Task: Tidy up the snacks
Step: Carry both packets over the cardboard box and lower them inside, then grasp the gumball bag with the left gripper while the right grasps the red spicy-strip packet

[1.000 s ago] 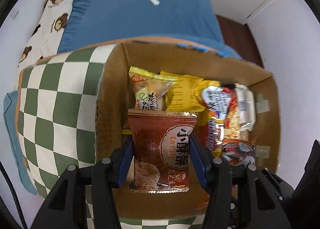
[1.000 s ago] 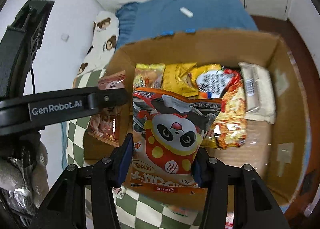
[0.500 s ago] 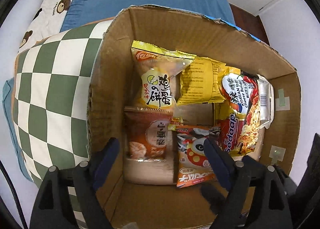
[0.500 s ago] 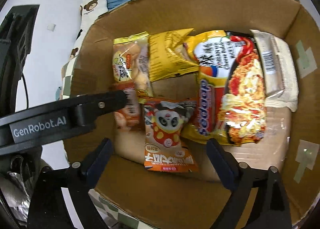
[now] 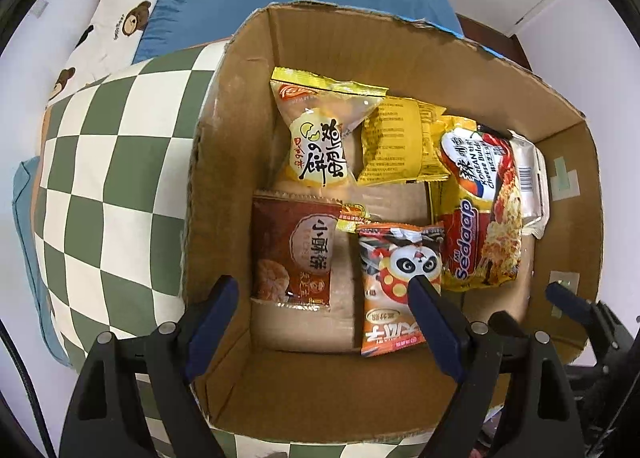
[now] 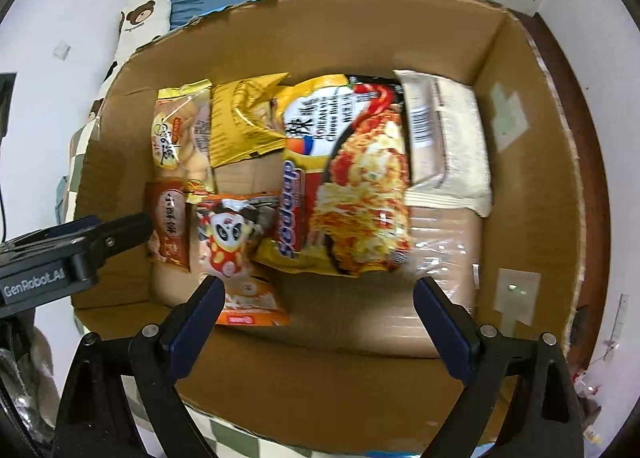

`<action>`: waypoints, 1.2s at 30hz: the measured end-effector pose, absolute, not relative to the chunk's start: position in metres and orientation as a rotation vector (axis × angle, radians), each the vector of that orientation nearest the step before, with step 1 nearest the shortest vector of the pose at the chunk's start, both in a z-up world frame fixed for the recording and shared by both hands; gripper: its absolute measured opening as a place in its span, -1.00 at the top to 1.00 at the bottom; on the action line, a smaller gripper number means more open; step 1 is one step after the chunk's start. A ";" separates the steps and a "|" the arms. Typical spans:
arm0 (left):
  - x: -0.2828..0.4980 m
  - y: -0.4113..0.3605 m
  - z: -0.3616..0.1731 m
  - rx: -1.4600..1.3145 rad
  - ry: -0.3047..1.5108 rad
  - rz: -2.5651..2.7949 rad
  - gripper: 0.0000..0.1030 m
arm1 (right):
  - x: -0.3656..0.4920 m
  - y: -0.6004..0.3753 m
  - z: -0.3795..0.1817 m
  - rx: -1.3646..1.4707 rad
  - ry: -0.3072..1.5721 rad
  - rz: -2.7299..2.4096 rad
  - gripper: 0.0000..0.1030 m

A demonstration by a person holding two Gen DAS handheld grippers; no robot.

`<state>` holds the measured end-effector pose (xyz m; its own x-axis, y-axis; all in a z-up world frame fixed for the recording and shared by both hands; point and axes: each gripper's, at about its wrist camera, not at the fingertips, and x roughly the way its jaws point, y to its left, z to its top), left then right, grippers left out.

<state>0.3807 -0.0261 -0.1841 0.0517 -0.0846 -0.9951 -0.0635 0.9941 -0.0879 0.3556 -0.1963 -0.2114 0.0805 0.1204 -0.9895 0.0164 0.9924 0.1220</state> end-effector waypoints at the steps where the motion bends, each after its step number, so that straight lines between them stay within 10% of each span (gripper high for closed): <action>1: 0.378 -0.026 -0.182 -0.113 1.510 -0.013 -0.67 | 0.353 -0.198 -0.209 0.101 1.480 0.073 -0.89; 36: 0.215 -0.047 -0.030 -0.006 0.928 -0.010 -0.67 | 0.199 -0.213 -0.034 0.012 0.944 0.035 -0.89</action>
